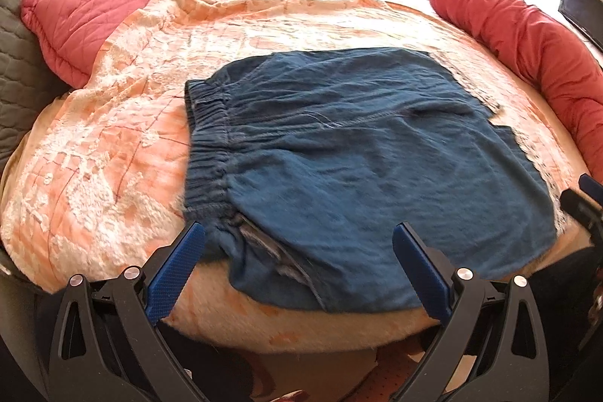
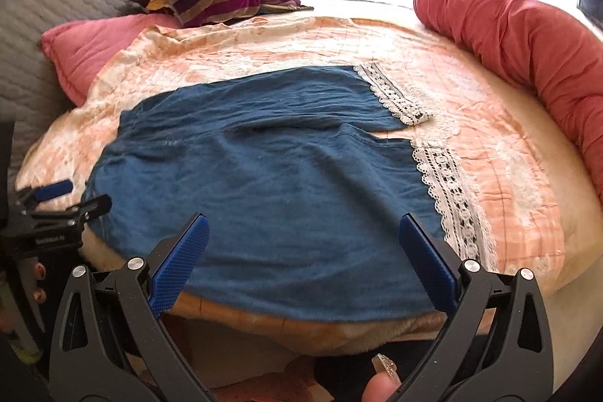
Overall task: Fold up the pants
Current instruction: 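Grasp the white lace leg hem with the right gripper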
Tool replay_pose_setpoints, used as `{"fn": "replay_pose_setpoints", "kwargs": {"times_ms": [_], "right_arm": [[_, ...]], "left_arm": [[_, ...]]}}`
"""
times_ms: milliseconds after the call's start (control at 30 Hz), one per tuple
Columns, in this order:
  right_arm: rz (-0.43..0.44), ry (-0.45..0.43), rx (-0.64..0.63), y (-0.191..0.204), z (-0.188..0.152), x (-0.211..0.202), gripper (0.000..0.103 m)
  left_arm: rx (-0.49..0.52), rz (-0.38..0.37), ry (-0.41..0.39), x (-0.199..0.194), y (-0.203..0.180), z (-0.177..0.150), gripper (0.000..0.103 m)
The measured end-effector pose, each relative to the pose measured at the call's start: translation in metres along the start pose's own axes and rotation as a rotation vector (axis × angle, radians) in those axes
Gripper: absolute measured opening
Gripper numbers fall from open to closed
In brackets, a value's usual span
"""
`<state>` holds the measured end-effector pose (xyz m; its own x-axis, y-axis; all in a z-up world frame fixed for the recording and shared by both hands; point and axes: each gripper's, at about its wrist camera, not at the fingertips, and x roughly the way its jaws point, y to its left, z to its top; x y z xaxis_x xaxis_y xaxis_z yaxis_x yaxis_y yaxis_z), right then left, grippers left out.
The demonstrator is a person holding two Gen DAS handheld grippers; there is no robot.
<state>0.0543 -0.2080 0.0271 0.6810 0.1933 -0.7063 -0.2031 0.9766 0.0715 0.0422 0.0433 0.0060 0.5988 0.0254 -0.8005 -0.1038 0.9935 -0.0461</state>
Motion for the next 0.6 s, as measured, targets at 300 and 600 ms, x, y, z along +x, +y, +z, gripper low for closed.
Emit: {"fn": "replay_pose_setpoints", "kwargs": {"times_ms": [300, 600], "right_arm": [[0.036, 0.164, 0.119, -0.088, 0.056, 0.053, 0.095], [-0.072, 0.239, 0.126, -0.183, 0.081, 0.116, 0.091]], "left_arm": [[-0.016, -0.066, 0.046, 0.034, 0.015, 0.043, 0.099], [0.02, 0.078, 0.108, 0.088, 0.031, 0.047, 0.099]]}}
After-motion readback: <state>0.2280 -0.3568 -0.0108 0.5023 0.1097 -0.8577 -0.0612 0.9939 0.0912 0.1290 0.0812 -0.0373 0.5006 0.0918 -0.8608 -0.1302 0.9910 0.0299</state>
